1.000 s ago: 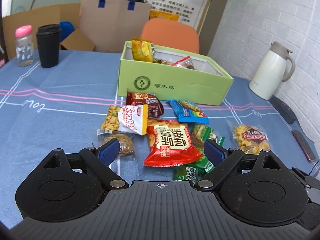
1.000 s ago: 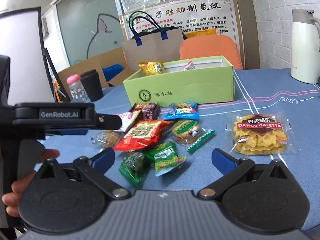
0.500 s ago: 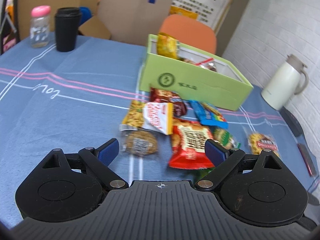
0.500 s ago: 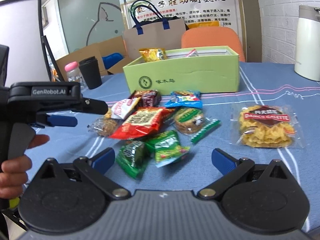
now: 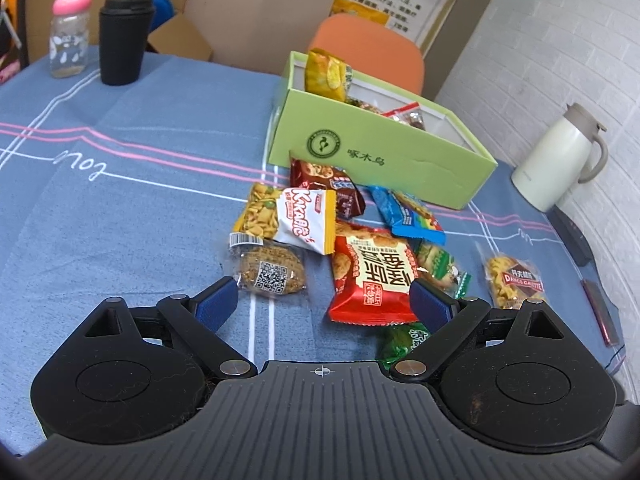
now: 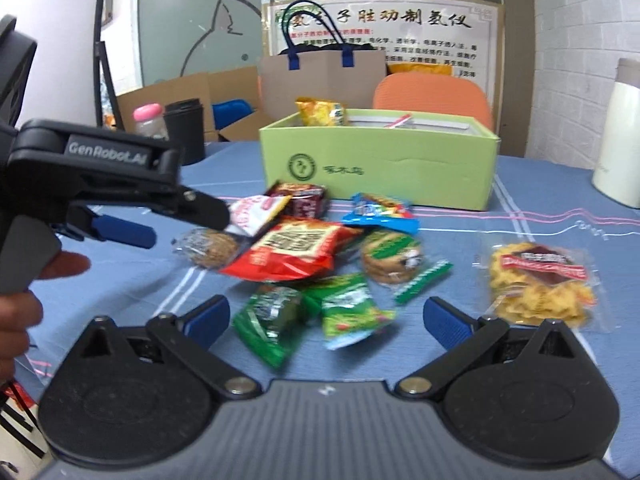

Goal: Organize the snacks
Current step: 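Move the left tool down toward the small green candy packet, then close the left tool on the green candy packet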

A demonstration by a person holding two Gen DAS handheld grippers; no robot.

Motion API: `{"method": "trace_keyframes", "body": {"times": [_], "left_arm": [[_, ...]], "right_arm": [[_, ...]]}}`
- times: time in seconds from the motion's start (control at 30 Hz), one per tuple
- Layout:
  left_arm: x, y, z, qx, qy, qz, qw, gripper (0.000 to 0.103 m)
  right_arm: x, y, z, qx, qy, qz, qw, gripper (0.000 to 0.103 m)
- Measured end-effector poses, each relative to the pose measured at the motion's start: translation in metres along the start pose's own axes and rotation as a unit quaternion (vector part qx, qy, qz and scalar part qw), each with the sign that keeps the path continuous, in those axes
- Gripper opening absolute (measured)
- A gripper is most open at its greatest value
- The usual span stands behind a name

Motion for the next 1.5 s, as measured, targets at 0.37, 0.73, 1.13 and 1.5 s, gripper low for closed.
{"method": "trace_keyframes", "body": {"times": [0.37, 0.73, 1.13, 1.5], "left_arm": [[0.003, -0.005, 0.003, 0.011, 0.006, 0.001, 0.9999, 0.082], [0.001, -0.007, 0.009, 0.029, -0.008, 0.002, 0.9995, 0.082], [-0.022, -0.031, 0.016, 0.099, -0.062, 0.033, 0.9927, 0.064], [-0.024, -0.045, 0.016, 0.121, -0.069, 0.06, 0.9885, 0.047]], "right_arm": [[-0.027, 0.004, 0.051, 0.05, -0.015, -0.076, 0.996, 0.103], [-0.042, 0.001, 0.039, 0.037, -0.017, -0.025, 0.999, 0.103], [0.055, 0.002, 0.016, 0.003, 0.11, -0.029, 0.994, 0.102], [0.055, -0.001, 0.019, 0.009, 0.099, -0.031, 0.995, 0.063]]}}
Point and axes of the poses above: each gripper's, at about its wrist camera, not at the fingertips, and z roughly the way its jaws point, x to its left, y to its top, the point moved 9 cm from there along z, roughly the way its jaws point, and after that the axes turned 15 degrees about -z, right-handed, at the moved point
